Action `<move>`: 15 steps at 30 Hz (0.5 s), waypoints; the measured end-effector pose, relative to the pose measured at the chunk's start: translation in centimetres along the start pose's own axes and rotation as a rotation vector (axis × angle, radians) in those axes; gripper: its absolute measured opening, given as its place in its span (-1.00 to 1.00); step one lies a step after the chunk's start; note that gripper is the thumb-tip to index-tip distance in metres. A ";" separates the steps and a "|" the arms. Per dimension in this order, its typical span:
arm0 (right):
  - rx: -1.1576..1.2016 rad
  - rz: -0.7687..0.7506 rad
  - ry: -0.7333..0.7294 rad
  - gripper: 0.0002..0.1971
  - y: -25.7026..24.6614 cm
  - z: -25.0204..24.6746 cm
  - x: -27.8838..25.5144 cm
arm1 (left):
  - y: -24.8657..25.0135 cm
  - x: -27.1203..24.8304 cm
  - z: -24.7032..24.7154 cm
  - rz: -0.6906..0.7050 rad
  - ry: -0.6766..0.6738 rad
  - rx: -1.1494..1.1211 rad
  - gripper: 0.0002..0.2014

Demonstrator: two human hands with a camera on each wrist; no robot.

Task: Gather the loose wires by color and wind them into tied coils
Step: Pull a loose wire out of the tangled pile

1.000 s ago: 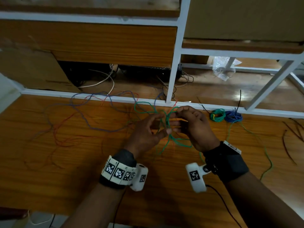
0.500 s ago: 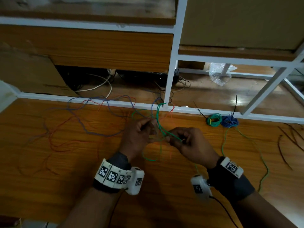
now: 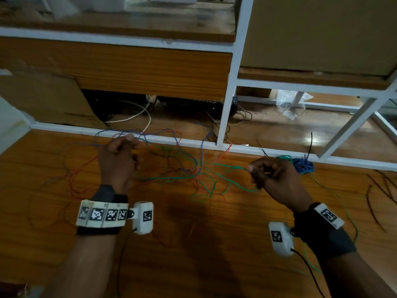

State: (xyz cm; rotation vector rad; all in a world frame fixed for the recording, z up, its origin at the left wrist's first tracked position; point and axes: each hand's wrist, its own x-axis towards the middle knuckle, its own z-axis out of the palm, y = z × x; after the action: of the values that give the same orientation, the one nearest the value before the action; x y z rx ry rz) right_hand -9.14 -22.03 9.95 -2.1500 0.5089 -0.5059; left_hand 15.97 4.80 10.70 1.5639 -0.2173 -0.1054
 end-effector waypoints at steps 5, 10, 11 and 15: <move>-0.010 0.019 0.029 -0.71 0.1 0.0 -0.1 | -1.1 0.8 -0.4 -0.253 0.056 -0.433 -0.76; -0.047 -0.023 -0.062 -0.93 0.5 -0.2 -0.1 | -4.3 3.7 -3.8 -0.197 0.206 -0.058 -0.74; -0.055 -0.034 -0.069 -0.92 0.5 -0.3 0.0 | -4.7 3.9 -4.1 -0.154 0.193 0.076 -0.73; -0.001 -0.043 -0.022 -0.86 -0.1 0.4 -0.1 | -4.6 2.1 -2.7 0.080 -0.043 0.713 -0.69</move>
State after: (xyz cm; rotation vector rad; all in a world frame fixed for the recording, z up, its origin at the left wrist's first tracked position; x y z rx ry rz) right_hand -9.04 -21.64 9.77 -2.1687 0.4519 -0.5050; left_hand 18.95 7.02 6.31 2.2594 -0.3782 0.0065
